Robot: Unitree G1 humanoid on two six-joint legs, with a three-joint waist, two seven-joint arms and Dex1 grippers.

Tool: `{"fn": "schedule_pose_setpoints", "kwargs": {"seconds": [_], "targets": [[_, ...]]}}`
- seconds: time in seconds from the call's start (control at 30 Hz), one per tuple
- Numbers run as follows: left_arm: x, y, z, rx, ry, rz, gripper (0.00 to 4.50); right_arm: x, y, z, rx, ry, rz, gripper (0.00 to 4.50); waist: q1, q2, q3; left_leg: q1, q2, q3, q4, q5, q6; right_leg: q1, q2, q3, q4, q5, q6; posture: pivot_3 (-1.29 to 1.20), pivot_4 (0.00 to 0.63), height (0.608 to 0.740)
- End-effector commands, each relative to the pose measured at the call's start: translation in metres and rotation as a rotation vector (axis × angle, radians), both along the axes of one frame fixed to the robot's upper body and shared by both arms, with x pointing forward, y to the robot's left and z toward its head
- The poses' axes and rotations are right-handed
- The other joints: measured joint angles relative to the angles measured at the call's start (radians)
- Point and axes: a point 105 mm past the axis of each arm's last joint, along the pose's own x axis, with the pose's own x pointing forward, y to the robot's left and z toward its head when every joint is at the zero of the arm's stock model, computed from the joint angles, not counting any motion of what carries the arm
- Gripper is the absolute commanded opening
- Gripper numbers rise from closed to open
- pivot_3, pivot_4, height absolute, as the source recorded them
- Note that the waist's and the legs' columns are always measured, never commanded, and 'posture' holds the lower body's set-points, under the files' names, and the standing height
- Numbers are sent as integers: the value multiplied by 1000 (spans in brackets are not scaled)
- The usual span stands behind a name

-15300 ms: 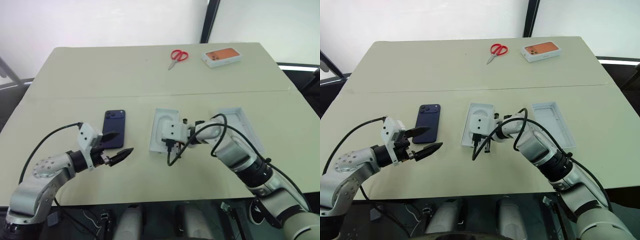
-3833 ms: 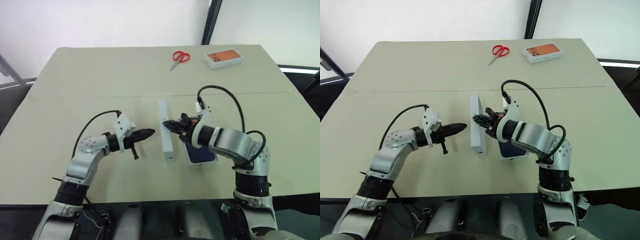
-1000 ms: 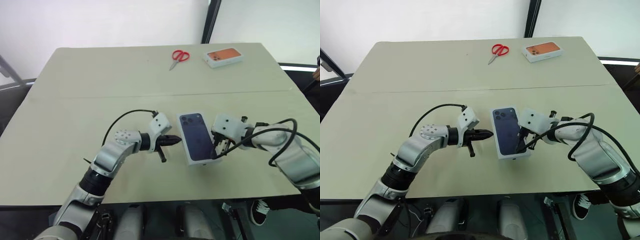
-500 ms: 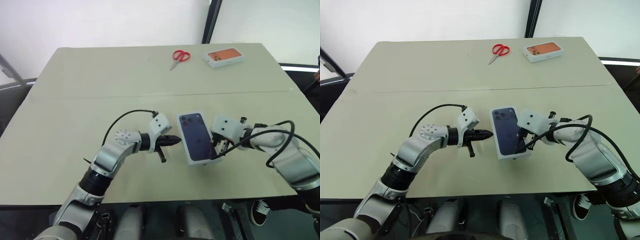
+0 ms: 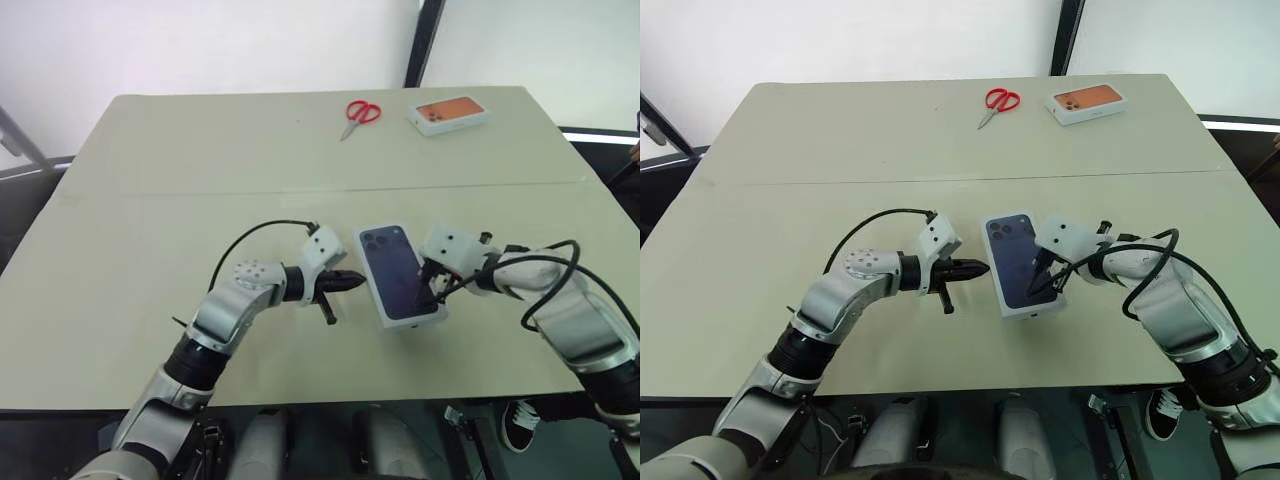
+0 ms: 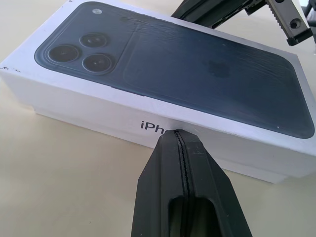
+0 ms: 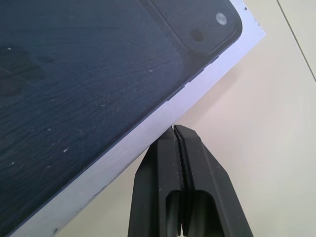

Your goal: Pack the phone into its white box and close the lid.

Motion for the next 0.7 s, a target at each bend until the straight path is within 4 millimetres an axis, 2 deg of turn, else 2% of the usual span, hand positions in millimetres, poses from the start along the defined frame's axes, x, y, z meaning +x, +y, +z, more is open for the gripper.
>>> {"fn": "schedule_pose_setpoints", "kwargs": {"seconds": [0.03,0.43,0.7], "targets": [[-1,-10,16,-38,-51,-30,0,0,6,13,6,-50,34,51,0,0,0,0,0,0,0,0,0,0,0,0,0,0,0,0,150,740],[4,-6,13,-30,-43,-6,0,-13,5,6,-7,4,58,51,-1,0,0,0,0,0,0,0,0,0,0,0,0,0,0,0,150,740],[3,-5,12,-28,-40,-5,0,-15,4,3,-14,11,54,51,-1,0,0,0,0,0,0,0,0,0,0,0,0,0,0,0,150,740]]}}
